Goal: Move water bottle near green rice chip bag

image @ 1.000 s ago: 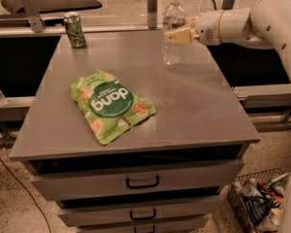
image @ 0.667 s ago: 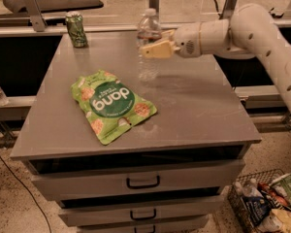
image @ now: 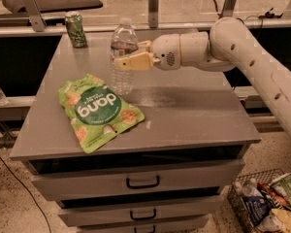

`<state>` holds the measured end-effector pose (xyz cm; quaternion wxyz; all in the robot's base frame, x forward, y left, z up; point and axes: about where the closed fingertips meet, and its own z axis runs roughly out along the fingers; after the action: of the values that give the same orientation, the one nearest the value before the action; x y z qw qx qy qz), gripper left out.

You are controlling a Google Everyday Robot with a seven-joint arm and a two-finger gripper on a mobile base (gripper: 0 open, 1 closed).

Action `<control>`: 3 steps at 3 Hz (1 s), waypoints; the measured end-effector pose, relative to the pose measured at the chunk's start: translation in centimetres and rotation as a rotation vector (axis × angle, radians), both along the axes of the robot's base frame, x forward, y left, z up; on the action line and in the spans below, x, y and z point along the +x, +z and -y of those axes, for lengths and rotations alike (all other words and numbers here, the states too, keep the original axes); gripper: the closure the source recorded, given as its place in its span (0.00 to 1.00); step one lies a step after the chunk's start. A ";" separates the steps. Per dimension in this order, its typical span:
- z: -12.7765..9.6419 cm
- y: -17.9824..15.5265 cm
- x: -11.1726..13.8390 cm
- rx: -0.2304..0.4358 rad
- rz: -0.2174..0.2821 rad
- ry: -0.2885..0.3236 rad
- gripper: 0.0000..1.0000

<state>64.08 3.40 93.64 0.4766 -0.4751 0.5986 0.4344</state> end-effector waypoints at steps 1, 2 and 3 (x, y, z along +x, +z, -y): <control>-1.6 -0.6 -1.5 0.033 0.018 0.060 0.59; -2.1 -1.1 -2.0 0.041 0.060 0.089 0.37; -2.5 -1.0 -2.2 0.045 0.109 0.116 0.13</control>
Offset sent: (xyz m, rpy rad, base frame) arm -0.0227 0.0216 -0.0188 0.0488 -0.1207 0.1160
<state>61.88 5.86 92.61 0.4930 -0.5214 0.5333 0.4480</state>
